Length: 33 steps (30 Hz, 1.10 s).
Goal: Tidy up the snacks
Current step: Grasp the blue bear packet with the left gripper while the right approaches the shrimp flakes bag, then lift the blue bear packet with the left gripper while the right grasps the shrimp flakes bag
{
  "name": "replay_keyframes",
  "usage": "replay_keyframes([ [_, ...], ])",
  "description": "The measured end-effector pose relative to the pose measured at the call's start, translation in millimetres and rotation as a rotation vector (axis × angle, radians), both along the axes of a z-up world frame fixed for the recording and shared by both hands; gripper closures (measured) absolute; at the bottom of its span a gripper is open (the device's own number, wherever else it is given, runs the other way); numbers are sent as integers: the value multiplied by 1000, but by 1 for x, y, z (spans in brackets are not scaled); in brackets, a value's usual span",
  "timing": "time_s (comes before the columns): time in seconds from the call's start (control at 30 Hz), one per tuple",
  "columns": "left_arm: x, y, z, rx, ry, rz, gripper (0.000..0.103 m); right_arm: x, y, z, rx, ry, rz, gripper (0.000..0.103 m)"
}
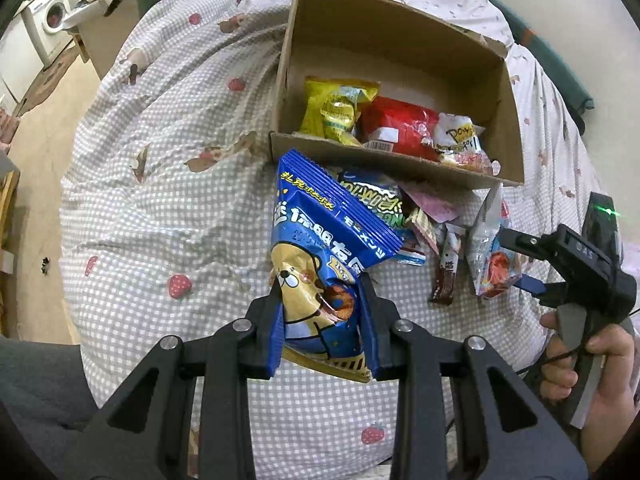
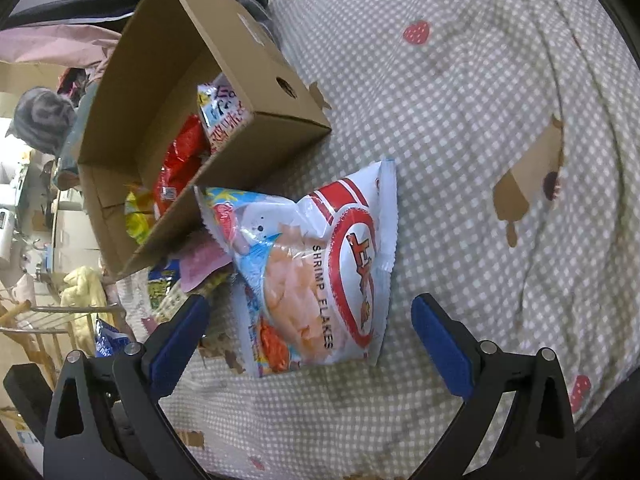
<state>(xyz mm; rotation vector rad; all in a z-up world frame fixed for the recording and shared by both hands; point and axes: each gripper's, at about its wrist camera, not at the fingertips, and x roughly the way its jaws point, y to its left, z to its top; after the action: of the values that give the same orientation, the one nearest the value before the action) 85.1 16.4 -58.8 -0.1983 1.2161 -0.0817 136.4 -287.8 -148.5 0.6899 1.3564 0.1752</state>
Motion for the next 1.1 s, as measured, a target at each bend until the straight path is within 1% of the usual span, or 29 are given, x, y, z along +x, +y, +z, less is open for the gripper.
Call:
replay_keyframes([
  [0.17, -3, -5, -9, -10, 32, -11, 75, 8, 16, -9, -30, 3, 31, 0],
  [0.23, -3, -7, -10, -3, 29, -18, 75, 10, 19, -12, -41, 5, 37, 0],
  [0.4, -3, -8, -9, 9, 16, -23, 75, 13, 17, -20, -11, 21, 0, 1],
  [0.63, -2, -2, -10, 18, 8, 0, 75, 6, 5, -14, -15, 1, -8, 27],
  [0.73, -2, 3, -10, 15, 7, 17, 75, -3, 3, -6, -25, -16, 0, 35],
  [0.77, -2, 4, -10, 16, 6, 20, 75, -8, 3, -2, -41, -22, 6, 36],
  [0.83, -3, 6, -10, 20, 3, 27, 75, -17, -1, 2, -40, -27, 2, 40],
  [1.1, -5, 10, -6, 31, -16, 44, 75, -47, -17, 31, -32, -115, -27, 44],
])
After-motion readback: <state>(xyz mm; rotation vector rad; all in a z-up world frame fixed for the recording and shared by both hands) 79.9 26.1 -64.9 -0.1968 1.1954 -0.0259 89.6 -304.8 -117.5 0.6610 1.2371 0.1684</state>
